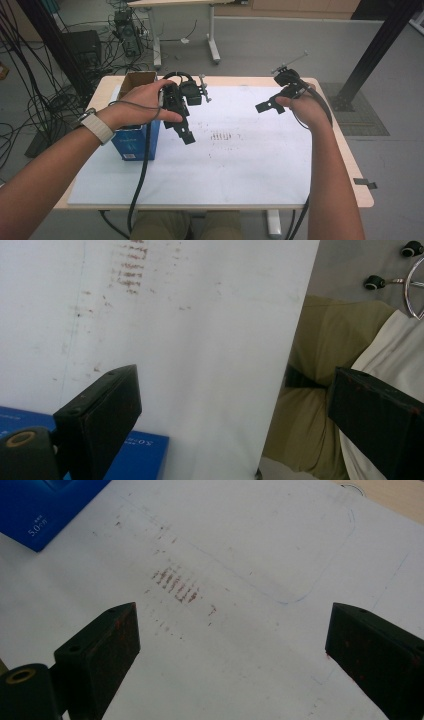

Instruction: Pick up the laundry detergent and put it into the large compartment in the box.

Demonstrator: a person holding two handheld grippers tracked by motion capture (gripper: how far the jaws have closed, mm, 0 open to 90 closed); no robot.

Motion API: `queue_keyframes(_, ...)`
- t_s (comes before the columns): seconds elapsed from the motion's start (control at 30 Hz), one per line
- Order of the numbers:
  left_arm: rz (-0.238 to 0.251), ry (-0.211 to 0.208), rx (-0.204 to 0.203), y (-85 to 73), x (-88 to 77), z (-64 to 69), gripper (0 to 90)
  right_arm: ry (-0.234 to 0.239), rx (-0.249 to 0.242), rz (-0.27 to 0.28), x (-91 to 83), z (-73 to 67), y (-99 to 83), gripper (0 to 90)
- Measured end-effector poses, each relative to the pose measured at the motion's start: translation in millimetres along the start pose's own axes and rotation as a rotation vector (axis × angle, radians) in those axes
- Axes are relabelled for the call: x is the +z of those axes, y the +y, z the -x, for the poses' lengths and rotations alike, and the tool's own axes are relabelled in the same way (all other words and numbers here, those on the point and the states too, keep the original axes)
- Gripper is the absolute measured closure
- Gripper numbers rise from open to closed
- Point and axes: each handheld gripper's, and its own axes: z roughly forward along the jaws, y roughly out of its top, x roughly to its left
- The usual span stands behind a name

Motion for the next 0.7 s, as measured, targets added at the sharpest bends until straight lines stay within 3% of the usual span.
queue_keyframes(0.7, 0.001, 0.007, -0.005, -3.0, 3.2, -0.5, 7.6, -0.001, -0.004, -0.007, 2.2, -2.3, 3.5, 7.1)
